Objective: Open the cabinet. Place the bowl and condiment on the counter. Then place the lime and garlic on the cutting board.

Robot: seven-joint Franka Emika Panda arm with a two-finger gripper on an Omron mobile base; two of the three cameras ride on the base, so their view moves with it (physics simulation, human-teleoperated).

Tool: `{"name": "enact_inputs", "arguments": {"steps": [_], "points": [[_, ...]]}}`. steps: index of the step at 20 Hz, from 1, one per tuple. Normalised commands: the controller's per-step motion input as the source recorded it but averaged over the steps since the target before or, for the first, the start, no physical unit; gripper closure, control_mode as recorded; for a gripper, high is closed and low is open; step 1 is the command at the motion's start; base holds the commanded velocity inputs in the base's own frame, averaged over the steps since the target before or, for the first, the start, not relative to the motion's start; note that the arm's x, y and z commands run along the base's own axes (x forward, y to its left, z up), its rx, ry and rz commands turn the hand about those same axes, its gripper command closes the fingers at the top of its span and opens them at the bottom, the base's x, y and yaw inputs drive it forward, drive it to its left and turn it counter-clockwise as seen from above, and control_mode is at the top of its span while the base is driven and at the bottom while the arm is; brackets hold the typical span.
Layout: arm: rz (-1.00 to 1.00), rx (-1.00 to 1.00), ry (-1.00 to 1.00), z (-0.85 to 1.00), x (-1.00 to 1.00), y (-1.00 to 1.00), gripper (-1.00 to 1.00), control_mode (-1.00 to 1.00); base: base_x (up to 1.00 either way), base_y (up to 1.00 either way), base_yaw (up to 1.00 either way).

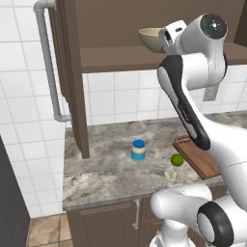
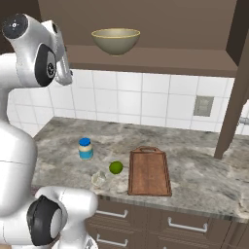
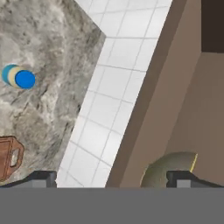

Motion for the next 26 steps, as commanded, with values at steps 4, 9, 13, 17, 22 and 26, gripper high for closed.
{"name": "enact_inputs", "arguments": {"steps": [4,9,13,17,22,26], "points": [[-0.13,-0.23,-0.16,0.9,0.58,0.0,-1.0,-1.0,0.0,0.0,0.0],[-0.18,-0.09,0.0,0.06,1.0,0.0,-1.0,-1.0,0.0,0.0,0.0],[-0.21,-0.02,-0.03,0.05,0.88,-0.08,-1.0,-1.0,0.0,0.0,0.0],[-0.17,0.0,-0.06,0.02,0.68,-0.16,-1.0,-1.0,0.0,0.0,0.0],[-0.11,0.0,-0.03,-0.19,0.74,-0.06,-1.0,-1.0,0.0,0.0,0.0],[-0.06,0.0,-0.04,-0.12,0.53,-0.06,-1.0,-1.0,0.0,0.0,0.0]]}}
